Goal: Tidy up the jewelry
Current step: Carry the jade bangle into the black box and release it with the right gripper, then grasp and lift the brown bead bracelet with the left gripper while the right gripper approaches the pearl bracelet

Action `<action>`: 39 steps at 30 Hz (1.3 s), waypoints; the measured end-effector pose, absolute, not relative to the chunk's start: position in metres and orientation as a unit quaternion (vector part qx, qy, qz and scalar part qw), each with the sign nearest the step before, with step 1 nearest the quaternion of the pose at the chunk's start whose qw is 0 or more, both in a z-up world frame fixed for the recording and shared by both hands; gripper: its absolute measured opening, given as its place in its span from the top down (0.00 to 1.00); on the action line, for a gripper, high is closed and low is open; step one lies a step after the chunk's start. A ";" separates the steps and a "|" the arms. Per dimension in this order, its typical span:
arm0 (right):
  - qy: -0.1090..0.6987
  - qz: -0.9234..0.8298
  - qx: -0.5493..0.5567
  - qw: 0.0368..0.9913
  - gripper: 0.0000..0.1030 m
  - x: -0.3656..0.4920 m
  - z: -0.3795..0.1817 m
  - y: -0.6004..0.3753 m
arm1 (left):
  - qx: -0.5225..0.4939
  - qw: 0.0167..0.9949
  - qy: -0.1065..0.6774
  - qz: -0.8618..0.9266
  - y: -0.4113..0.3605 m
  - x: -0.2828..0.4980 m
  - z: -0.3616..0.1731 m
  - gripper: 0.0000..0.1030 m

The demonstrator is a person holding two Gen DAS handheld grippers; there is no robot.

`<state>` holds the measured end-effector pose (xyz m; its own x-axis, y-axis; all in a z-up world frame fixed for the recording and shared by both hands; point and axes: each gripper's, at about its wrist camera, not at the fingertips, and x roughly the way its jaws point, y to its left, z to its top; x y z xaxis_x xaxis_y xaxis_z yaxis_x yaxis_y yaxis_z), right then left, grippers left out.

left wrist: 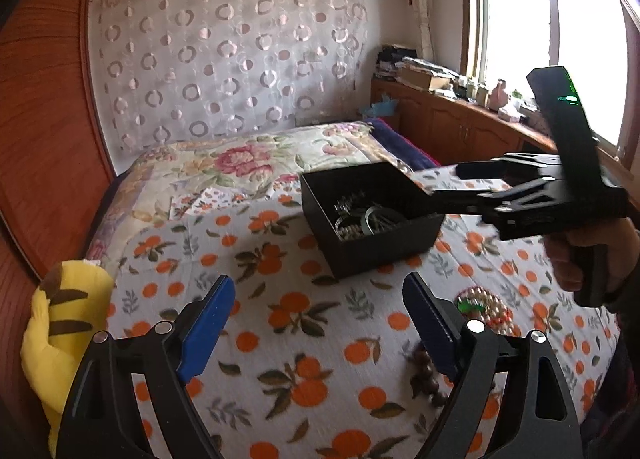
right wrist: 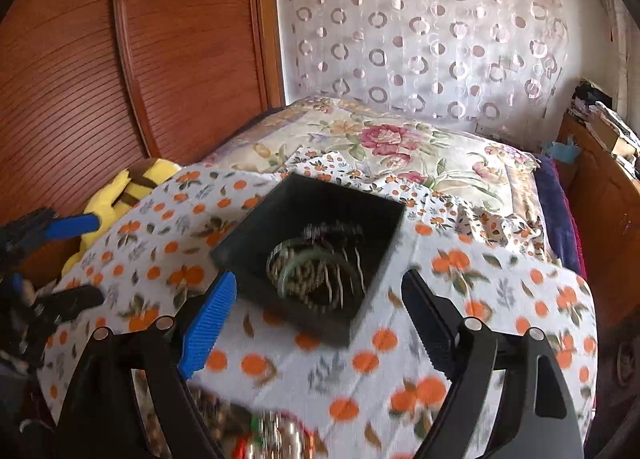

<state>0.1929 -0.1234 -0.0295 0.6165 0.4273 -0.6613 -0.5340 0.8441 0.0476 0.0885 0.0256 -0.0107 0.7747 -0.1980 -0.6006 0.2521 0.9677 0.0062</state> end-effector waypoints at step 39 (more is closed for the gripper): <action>0.377 0.250 -0.048 0.890 0.57 0.057 -0.098 -0.181 | 0.066 0.904 0.386 -0.174 -0.042 0.064 -0.064 0.88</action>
